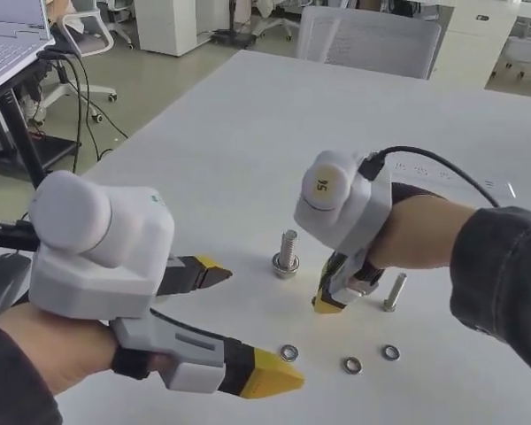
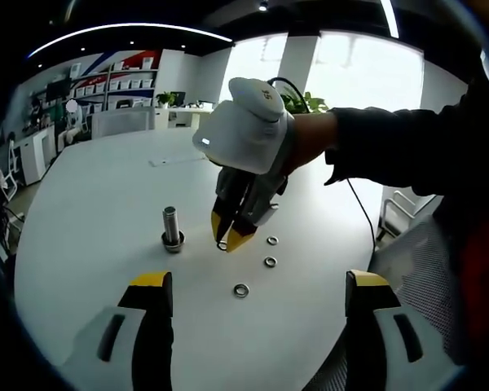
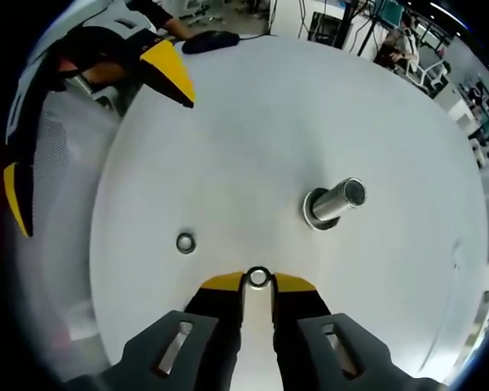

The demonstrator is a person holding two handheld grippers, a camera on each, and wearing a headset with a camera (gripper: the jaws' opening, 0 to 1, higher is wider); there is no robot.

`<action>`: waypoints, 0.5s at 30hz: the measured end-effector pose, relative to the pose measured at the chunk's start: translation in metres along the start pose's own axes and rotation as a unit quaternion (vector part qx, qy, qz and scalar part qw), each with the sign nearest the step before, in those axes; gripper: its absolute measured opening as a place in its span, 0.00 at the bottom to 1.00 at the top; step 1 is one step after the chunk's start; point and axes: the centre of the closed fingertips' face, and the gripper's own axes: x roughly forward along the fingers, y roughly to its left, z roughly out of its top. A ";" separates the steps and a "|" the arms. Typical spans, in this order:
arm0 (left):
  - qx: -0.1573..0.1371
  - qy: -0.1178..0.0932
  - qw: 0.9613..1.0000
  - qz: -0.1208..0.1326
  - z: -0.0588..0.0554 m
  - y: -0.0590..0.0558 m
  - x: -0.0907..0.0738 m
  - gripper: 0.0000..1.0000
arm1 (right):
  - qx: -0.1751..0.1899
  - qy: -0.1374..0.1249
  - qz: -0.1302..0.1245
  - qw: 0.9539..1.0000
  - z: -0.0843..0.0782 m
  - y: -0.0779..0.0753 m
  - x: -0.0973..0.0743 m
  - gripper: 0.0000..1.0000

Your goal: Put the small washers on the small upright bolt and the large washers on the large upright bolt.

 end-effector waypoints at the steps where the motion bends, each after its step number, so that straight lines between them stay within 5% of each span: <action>1: 0.001 0.000 1.000 0.000 0.000 0.000 0.000 0.87 | 0.003 0.001 0.000 1.000 -0.002 0.001 -0.001 0.14; 15: 0.009 0.001 1.000 -0.006 0.001 -0.006 0.000 0.87 | 0.018 0.003 -0.012 1.000 -0.019 0.009 -0.015 0.14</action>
